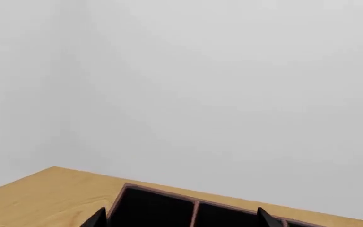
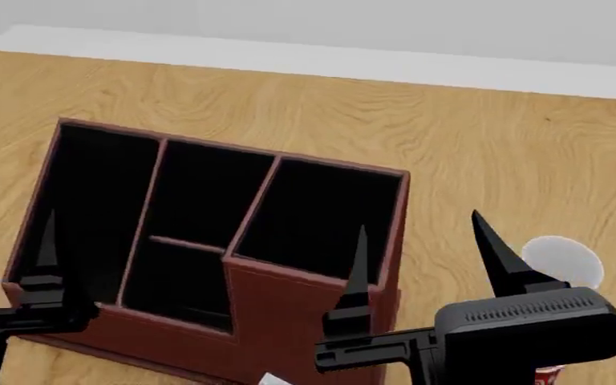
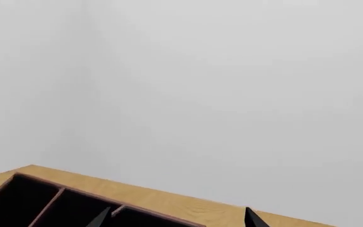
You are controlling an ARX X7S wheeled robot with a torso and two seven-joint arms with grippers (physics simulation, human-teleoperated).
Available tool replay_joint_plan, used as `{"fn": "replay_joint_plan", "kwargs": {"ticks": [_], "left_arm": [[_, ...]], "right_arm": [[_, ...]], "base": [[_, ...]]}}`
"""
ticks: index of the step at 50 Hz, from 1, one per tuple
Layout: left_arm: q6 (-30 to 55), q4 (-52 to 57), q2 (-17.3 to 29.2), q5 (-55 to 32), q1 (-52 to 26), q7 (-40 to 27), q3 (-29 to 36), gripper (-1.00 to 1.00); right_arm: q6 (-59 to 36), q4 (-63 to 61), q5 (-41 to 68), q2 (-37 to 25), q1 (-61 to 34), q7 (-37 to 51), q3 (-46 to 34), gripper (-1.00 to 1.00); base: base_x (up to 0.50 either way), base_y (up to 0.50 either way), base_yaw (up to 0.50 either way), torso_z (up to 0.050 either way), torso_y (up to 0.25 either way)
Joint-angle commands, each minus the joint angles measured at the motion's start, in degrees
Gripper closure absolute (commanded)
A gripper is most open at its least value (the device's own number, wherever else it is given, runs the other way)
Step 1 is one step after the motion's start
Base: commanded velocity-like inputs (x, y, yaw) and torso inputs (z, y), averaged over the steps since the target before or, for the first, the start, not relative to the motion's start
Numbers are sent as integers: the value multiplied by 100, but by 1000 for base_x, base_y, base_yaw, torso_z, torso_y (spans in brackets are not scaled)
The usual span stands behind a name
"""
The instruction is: Pick up the book and place it in the right compartment of the caddy.
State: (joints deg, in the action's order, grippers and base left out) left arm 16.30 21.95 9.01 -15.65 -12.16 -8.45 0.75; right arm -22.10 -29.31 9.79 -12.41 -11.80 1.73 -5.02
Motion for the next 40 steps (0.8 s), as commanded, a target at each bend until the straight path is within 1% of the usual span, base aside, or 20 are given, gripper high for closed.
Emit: {"fn": "replay_joint_plan", "kwargs": {"ticks": [1,4,19,40], "left_arm": [[-146,15,27,37,7,-104,8,-100],[-46,-26,26,-96,-20,-95,-23,-100],[91,-27,115,-102,-31,-170,90,-100],[-27,-32,213,-124,-14,-215,186,-100]], "right_arm": [[20,-77,33,-40,-7,-14,-97,-100],[6,-112,30,-50,-9,-1,-118,-100],[70,-64,23,-100,-21,11,-227,-100],[146,-17,159,-117,-27,72,-233,-100]], "base": [[0,0,500,0,0],[0,0,500,0,0],[0,0,500,0,0],[0,0,500,0,0]]}}
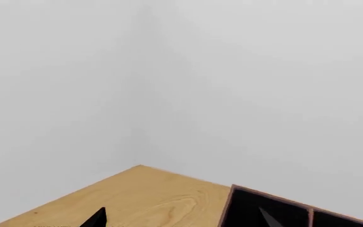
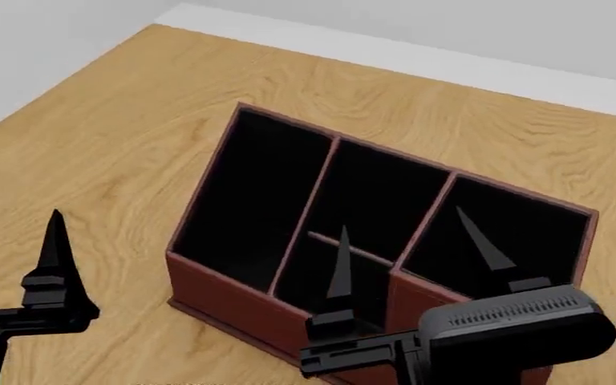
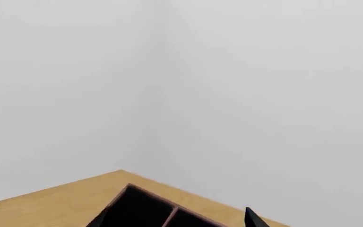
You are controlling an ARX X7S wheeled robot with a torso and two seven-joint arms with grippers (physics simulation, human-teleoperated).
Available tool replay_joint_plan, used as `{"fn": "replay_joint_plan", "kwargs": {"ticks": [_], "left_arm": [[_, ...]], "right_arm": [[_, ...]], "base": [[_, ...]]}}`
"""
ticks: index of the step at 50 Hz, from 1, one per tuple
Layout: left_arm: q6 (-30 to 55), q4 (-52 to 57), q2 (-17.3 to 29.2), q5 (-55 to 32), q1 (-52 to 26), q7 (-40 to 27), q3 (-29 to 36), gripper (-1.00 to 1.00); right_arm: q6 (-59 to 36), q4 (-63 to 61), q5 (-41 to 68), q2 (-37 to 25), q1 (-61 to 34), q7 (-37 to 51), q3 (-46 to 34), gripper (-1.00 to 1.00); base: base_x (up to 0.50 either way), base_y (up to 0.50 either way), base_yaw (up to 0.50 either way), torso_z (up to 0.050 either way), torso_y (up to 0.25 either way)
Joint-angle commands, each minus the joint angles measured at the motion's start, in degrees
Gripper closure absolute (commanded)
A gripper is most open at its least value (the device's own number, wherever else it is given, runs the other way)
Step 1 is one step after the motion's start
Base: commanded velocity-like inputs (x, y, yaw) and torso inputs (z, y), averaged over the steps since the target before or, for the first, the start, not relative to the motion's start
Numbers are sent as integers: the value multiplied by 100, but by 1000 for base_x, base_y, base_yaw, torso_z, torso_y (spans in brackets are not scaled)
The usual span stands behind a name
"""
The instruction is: Pick up the book and place it in the right compartment of the caddy.
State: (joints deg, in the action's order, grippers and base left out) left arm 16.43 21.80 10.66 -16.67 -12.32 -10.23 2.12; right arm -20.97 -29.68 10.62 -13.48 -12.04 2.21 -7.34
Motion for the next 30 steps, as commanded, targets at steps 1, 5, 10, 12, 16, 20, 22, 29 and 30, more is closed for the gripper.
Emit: {"fn": "replay_joint_plan", "kwargs": {"ticks": [1,5,10,12,16,20,22,29,30], "left_arm": [[-39,-14,55,-24,2,-48,56,-100],[-38,4,81,-44,6,-79,88,-100],[-59,-2,109,-58,15,-104,119,-100],[-61,5,121,-73,14,-114,129,-100],[-47,34,142,-99,11,-144,139,-100],[-60,30,161,-117,9,-163,152,-100],[-65,31,169,-126,10,-170,156,-100],[-63,47,192,-156,15,-192,166,-100],[-76,33,194,-155,13,-192,169,-100]], "right_arm": [[32,18,73,-14,-2,31,-7,-100],[23,2,71,-30,-4,51,-24,-100],[50,-14,177,-32,3,23,-1,-100],[38,-37,184,-44,3,32,-3,-100],[39,-15,196,-58,-7,36,-18,-100],[-105,-43,131,-27,-30,228,35,-100],[35,-46,319,-53,6,41,45,-100],[171,-48,634,-64,29,-156,101,-100],[199,-36,616,-63,36,-137,106,-100]], "base": [[0,0,500,0,0],[0,0,500,0,0],[0,0,500,0,0],[0,0,500,0,0],[0,0,500,0,0],[0,0,375,0,0],[0,0,0,0,0],[202,-357,0,0,0],[246,-435,0,0,0]]}}
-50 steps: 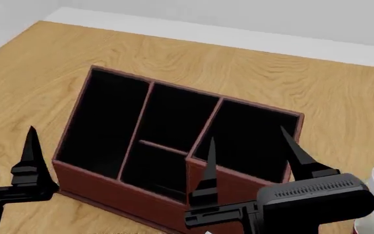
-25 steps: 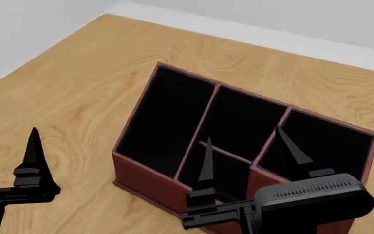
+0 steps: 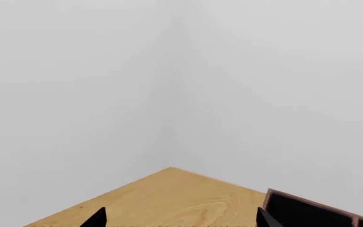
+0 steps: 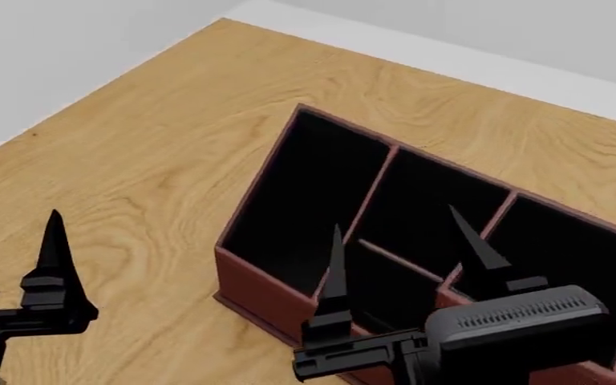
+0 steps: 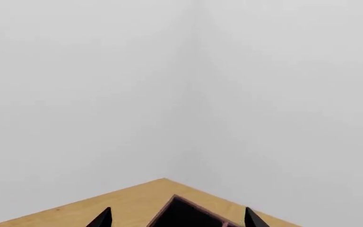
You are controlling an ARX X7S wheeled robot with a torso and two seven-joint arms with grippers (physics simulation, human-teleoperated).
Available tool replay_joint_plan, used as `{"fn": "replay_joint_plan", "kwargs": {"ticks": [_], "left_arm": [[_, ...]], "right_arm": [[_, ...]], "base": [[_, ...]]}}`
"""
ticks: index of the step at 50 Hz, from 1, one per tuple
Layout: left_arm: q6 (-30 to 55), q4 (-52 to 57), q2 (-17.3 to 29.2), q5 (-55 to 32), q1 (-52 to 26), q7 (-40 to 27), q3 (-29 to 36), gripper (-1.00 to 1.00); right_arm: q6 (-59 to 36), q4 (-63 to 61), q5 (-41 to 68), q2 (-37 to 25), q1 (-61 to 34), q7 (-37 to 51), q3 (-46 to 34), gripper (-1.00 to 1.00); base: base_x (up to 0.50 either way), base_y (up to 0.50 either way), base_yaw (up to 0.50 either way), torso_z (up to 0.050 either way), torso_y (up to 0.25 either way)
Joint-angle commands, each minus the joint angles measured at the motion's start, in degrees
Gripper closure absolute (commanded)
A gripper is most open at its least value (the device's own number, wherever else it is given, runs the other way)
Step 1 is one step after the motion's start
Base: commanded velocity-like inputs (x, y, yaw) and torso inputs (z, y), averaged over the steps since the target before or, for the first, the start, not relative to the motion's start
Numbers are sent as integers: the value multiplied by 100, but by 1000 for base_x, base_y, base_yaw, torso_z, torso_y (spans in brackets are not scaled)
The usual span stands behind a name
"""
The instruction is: Pick up the book and place it in the right compartment of the caddy.
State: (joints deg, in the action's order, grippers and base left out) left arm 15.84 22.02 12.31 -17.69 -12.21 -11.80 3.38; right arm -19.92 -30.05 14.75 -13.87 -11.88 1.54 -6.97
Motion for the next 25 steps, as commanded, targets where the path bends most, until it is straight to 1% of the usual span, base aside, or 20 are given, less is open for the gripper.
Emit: {"fn": "replay_joint_plan", "kwargs": {"ticks": [1,25], "left_arm": [[-8,15,31,-59,0,-41,41,-100],[-35,-9,86,-122,-17,-110,67,-100]], "right_arm": [[100,3,199,-29,24,-66,65,-100],[120,80,318,-54,4,29,52,-100]], "base": [[246,-435,0,0,0],[216,-444,0,0,0]]}}
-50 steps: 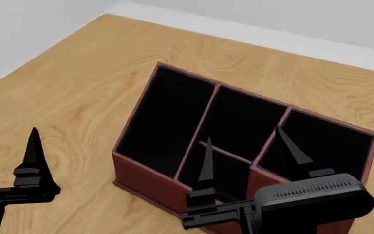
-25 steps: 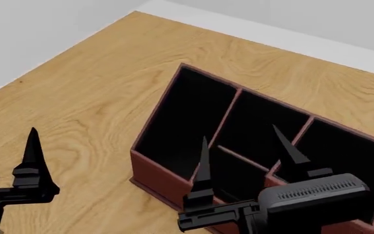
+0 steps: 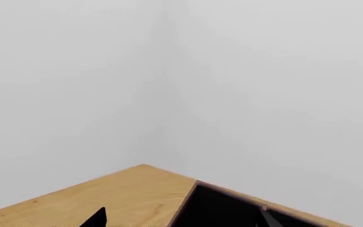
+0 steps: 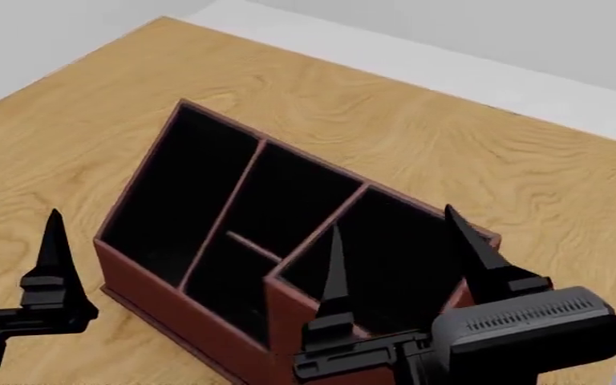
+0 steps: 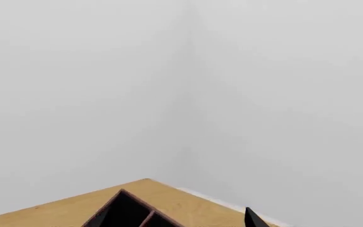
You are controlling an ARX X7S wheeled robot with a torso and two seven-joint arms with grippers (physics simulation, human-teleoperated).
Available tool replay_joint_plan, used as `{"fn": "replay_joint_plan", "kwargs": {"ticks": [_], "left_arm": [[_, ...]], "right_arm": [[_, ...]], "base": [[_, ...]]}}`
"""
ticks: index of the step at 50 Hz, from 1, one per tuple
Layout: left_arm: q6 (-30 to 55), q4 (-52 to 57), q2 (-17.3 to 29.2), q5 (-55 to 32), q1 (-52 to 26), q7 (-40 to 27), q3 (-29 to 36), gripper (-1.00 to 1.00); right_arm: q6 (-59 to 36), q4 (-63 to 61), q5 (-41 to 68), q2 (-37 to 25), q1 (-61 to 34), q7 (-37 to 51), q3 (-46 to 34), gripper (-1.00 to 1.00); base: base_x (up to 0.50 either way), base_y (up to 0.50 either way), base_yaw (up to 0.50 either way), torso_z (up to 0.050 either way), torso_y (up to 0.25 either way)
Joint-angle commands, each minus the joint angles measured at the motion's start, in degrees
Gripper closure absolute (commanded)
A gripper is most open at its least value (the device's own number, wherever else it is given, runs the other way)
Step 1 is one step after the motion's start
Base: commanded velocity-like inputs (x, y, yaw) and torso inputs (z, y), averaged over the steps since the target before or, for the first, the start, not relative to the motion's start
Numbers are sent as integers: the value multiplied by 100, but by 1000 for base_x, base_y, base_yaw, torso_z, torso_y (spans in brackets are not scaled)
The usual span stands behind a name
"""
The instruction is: Pick up the book and place it in the right compartment of the caddy.
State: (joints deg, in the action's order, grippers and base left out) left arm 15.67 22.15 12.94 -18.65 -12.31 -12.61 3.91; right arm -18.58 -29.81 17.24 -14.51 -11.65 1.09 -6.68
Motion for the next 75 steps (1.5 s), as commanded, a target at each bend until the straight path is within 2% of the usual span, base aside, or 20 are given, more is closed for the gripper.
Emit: {"fn": "replay_joint_plan", "kwargs": {"ticks": [1,4,6,30,36,50,58,63,65,68,72,74,75], "left_arm": [[-9,-8,26,-29,-6,-35,20,-100],[3,15,35,-36,-1,-46,33,-100],[-6,5,40,-40,-4,-48,33,-100],[-16,59,102,-104,-1,-117,48,-100],[3,104,122,-137,2,-142,40,-100],[-14,109,150,-163,1,-185,53,-100],[-23,97,167,-196,-10,-198,50,-100],[65,173,210,-262,-35,-236,6,-100],[100,152,230,-274,-61,-266,-32,-100],[265,328,277,-322,-69,-383,-104,-100],[402,531,323,-407,-46,-470,-176,-100],[444,609,344,-454,-46,-504,-228,-100],[492,645,362,-485,-56,-536,-272,-100]], "right_arm": [[-16,44,18,-3,-26,94,-2,-100],[-3,31,-253,-37,-31,241,-71,-100],[-503,-34,-703,-96,-139,580,-250,-100],[-266,-67,-406,-95,-80,508,-196,-100],[-214,-60,-176,-104,-71,372,-165,-100],[-223,-51,-107,-145,-71,387,-172,-100],[-290,-102,-68,-176,-84,417,-179,-100],[-1360,-621,-48,-259,-328,751,-349,-100],[-1666,-878,341,-188,-360,756,-166,-100],[-2686,-1426,660,-185,-626,1065,-58,-100],[-4332,-2246,1202,-156,-1257,1462,96,-100],[-5453,-2656,1540,-19,-1759,1745,255,-100],[-6313,-2888,1840,187,-2149,1859,499,-100]], "base": [[0,0,0,0,0],[-7,8,1,0,0],[-1,1,0,0,0],[0,0,500,0,0],[-9,14,0,0,0],[307,-394,0,0,0],[6,-8,0,0,0],[0,0,0,0,0],[0,0,0,0,0],[-1,1,0,0,0],[0,0,0,0,0],[0,0,0,0,0],[0,0,0,0,0]]}}
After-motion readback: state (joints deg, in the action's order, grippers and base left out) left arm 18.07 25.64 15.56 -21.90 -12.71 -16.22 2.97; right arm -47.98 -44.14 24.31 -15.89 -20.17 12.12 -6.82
